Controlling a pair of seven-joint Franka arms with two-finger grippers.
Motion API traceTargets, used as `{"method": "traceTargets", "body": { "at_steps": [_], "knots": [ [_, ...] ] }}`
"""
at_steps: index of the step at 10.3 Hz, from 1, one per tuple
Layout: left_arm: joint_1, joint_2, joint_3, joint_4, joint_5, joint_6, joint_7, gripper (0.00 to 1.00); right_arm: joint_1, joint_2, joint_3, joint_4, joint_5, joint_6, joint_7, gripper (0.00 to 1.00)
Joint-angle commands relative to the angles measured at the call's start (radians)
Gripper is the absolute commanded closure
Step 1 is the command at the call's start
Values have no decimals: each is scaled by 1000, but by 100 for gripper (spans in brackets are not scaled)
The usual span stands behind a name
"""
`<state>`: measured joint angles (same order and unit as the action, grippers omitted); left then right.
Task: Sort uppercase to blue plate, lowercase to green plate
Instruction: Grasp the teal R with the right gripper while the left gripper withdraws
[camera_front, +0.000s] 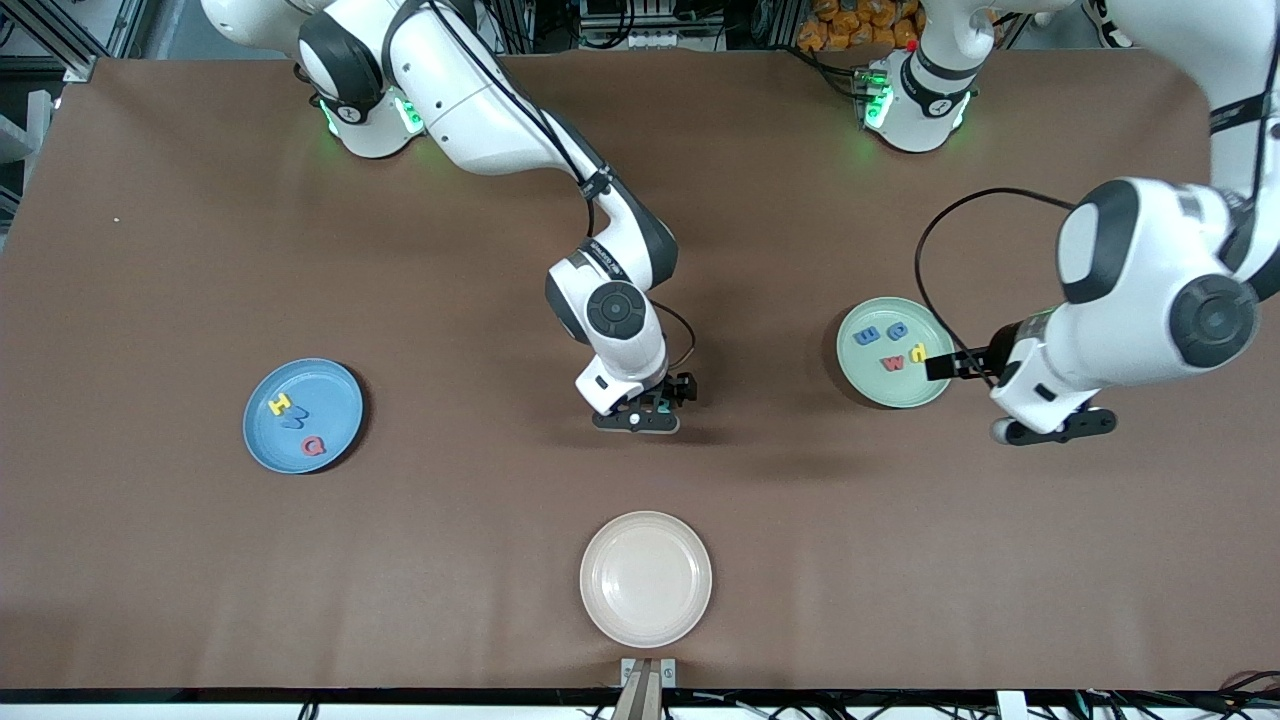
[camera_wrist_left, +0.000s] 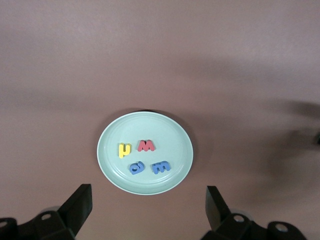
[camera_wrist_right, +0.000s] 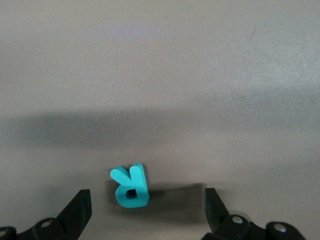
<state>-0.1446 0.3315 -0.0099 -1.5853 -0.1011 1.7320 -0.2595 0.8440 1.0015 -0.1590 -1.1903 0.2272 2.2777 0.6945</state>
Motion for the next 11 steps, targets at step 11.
{"method": "traceTargets", "body": {
  "at_steps": [11],
  "knots": [
    [218,-218,-109,116,31,-29,212,0,30,46,-37,60,-62,-14,16,0]
  ]
}}
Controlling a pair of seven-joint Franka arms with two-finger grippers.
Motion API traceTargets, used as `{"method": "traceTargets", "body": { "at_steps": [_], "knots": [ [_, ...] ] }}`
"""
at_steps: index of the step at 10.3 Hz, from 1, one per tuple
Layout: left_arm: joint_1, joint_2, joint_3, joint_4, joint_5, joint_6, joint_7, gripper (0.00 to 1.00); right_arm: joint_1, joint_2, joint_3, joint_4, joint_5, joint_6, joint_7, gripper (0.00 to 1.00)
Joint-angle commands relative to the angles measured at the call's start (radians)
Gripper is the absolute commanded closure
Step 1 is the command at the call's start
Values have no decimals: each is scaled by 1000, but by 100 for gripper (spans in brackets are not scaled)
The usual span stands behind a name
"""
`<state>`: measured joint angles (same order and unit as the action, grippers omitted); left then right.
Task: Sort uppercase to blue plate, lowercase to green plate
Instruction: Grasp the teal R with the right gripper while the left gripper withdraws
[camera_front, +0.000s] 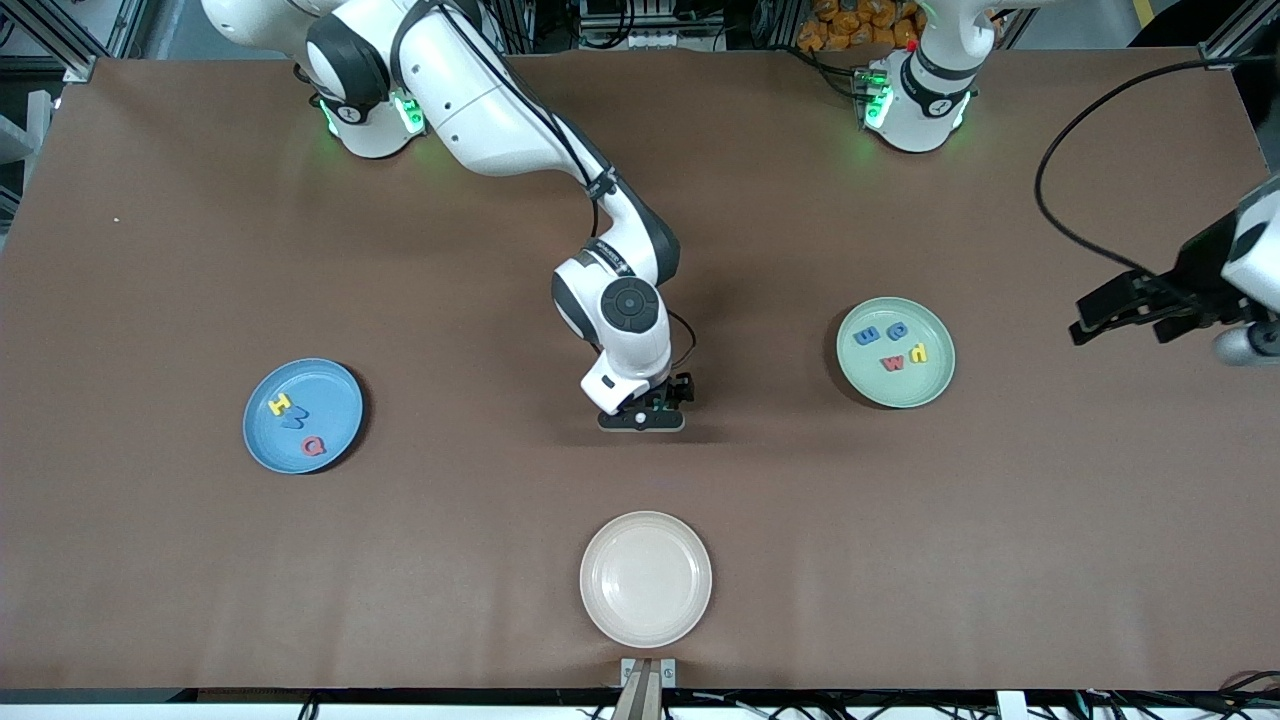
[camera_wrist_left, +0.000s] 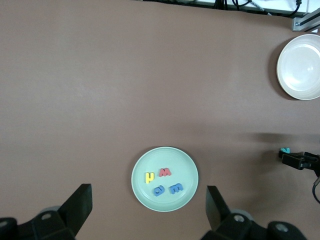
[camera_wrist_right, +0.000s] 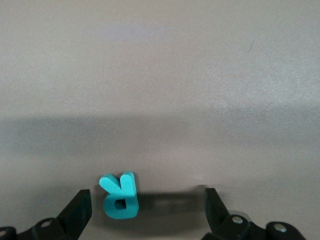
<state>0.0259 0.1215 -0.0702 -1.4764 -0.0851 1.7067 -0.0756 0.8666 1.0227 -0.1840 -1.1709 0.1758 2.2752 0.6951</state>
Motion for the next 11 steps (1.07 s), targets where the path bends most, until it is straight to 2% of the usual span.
{"method": "traceTargets", "body": {
  "at_steps": [1,2,3,4,5,9,11],
  "knots": [
    [61,-6,-69,7,15,-2,14,0,8,25,-12,40,-10,-11,17,0],
    [60,-6,-72,7,16,-2,10,0,8,27,-14,40,-10,-6,17,0],
    [60,-6,-71,8,18,-1,8,0,9,30,-15,40,-10,-3,17,13],
    [60,-6,-69,8,19,-1,8,0,9,33,-15,40,-10,-2,15,49],
    [60,-3,-69,8,19,-1,8,0,8,33,-15,40,-10,-2,14,99],
    [40,-6,-60,7,25,18,7,0,12,25,-37,40,-10,-2,4,100],
    [-6,-3,-19,5,25,19,7,0,2,-18,-38,33,-9,-16,4,100]
  ]
}}
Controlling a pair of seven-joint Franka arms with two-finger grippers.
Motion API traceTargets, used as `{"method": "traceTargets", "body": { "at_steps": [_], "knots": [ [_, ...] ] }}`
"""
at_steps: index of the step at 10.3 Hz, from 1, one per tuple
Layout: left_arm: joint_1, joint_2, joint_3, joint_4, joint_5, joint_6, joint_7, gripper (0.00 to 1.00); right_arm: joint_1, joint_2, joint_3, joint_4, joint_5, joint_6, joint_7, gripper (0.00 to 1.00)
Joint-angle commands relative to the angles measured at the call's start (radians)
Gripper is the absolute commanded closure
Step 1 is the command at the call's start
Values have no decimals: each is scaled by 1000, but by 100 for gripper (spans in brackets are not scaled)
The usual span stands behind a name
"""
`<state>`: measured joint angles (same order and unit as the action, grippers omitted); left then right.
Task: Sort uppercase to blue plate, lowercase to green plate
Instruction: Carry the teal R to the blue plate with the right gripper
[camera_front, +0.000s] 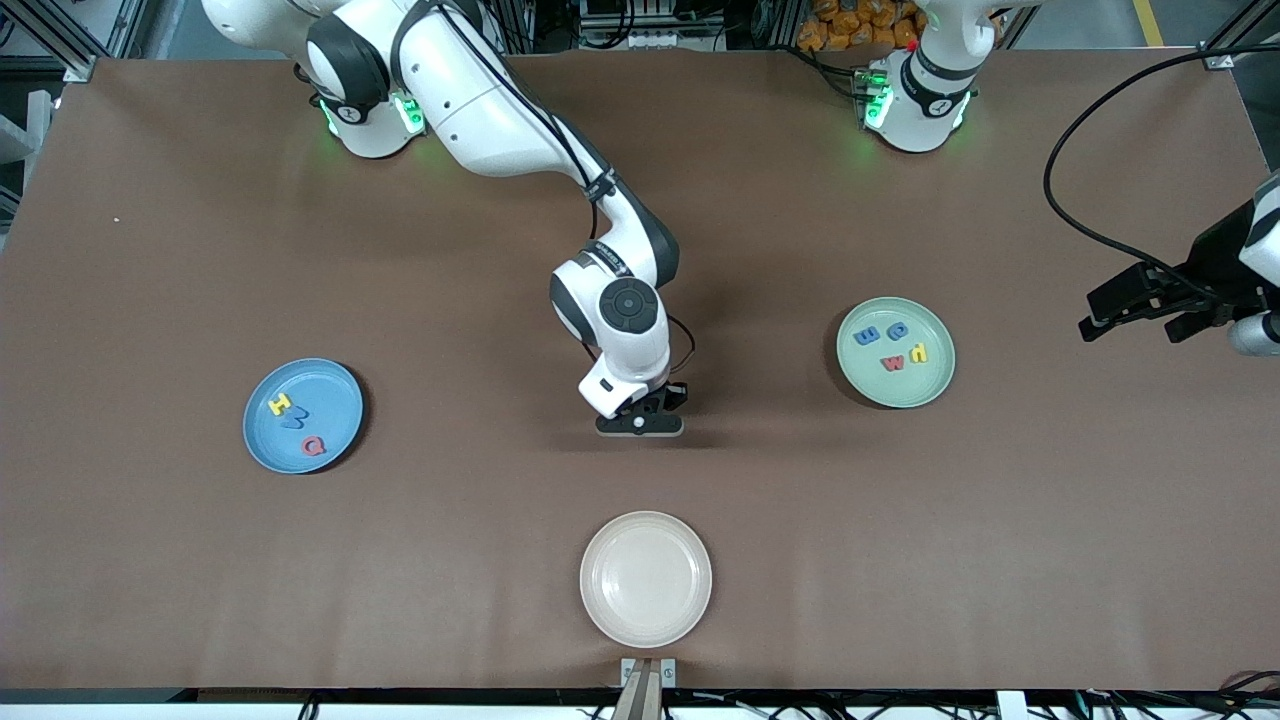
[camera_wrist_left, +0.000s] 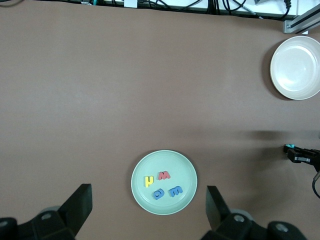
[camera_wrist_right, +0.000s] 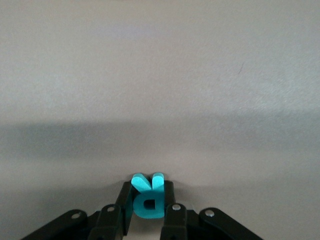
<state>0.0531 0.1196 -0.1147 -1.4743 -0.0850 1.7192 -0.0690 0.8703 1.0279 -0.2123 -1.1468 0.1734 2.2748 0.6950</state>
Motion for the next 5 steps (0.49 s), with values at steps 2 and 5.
{"method": "traceTargets", "body": {
  "at_steps": [2,5],
  "knots": [
    [-42,-1,33,-1,37,8,3,0,-46,-92,-12,-8,-11,-75,-14,100],
    [-87,15,56,-26,56,94,3,0,-135,-219,-12,-132,-14,-146,-164,100]
  ]
}}
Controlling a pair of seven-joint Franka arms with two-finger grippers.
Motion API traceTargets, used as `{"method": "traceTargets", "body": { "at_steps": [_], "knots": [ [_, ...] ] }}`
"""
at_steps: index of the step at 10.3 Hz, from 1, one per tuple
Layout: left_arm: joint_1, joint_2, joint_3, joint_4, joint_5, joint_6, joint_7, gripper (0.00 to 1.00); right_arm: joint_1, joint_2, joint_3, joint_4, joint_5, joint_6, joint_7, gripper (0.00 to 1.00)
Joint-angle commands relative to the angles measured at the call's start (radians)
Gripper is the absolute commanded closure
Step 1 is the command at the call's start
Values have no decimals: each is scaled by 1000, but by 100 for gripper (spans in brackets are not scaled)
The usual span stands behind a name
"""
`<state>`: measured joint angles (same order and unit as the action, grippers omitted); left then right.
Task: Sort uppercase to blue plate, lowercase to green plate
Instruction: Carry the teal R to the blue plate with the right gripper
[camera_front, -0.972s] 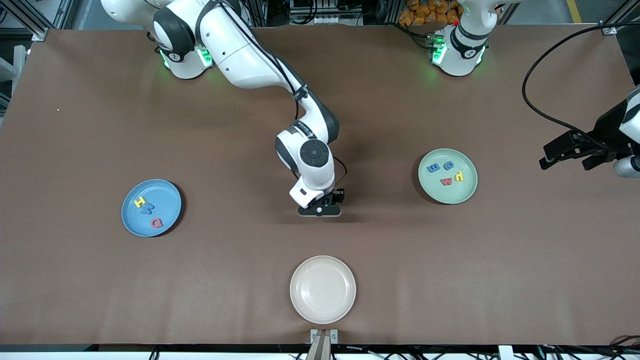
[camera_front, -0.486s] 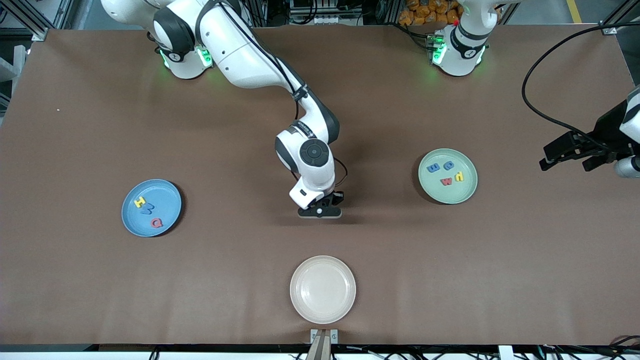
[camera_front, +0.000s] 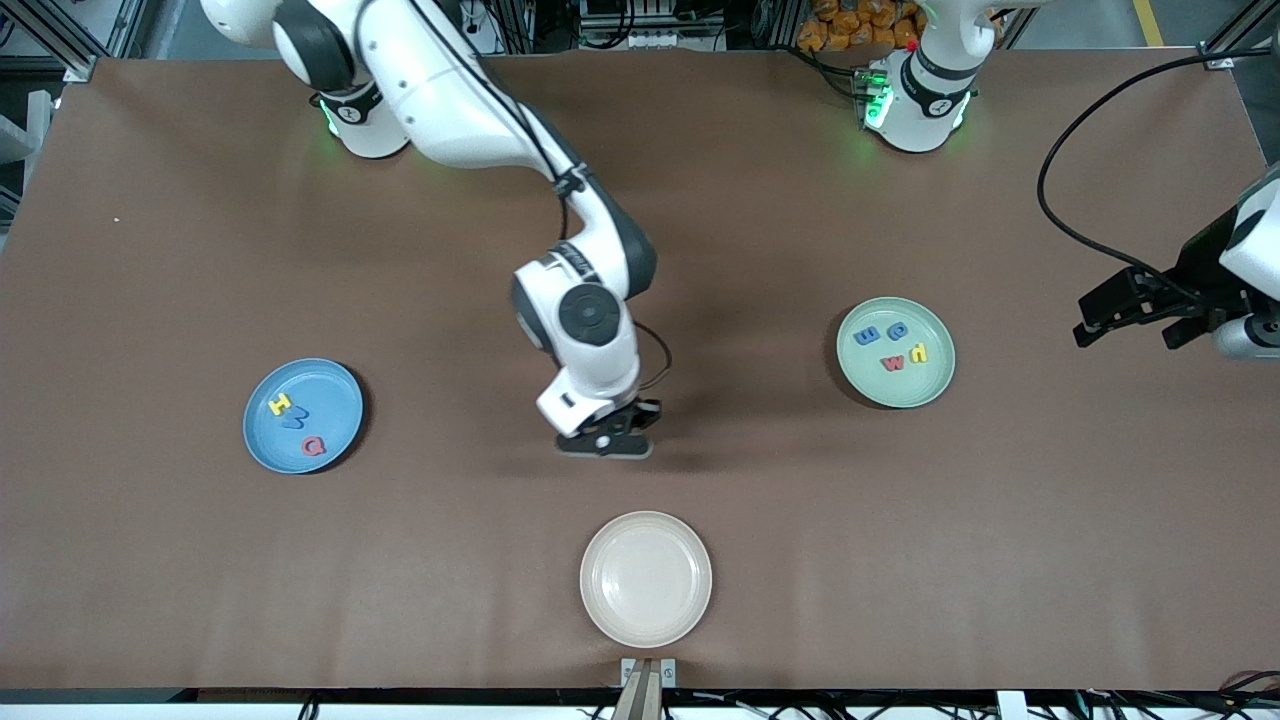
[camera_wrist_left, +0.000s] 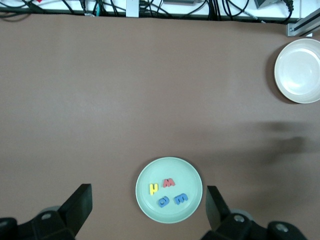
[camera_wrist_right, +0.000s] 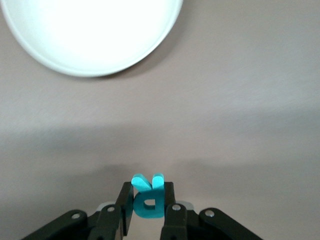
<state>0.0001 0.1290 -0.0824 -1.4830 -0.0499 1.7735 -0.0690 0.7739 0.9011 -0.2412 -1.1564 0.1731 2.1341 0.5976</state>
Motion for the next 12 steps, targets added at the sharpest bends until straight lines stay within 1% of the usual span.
{"method": "traceTargets", "body": {
  "at_steps": [1,3,5,6,7,9,10,12],
  "knots": [
    [-35,1,24,-26,22,61,3,0,-73,-149,17,-197,-52,-5,-109,100],
    [-37,-18,24,-37,22,67,5,0,-137,-253,19,-339,-144,3,-160,100],
    [-40,-45,26,-81,25,78,15,0,-220,-345,20,-466,-174,1,-208,100],
    [-51,-57,26,-100,27,84,15,0,-276,-388,20,-532,-213,0,-267,100],
    [-52,-64,30,-111,27,86,15,0,-321,-398,19,-564,-245,6,-304,100],
    [-54,-86,32,-151,28,106,17,0,-442,-386,20,-572,-335,10,-352,100],
    [-57,-91,33,-161,28,109,17,0,-500,-384,22,-582,-337,32,-428,100],
    [-71,-100,33,-181,28,112,17,0,-570,-383,25,-676,-336,166,-498,100]
  ]
}}
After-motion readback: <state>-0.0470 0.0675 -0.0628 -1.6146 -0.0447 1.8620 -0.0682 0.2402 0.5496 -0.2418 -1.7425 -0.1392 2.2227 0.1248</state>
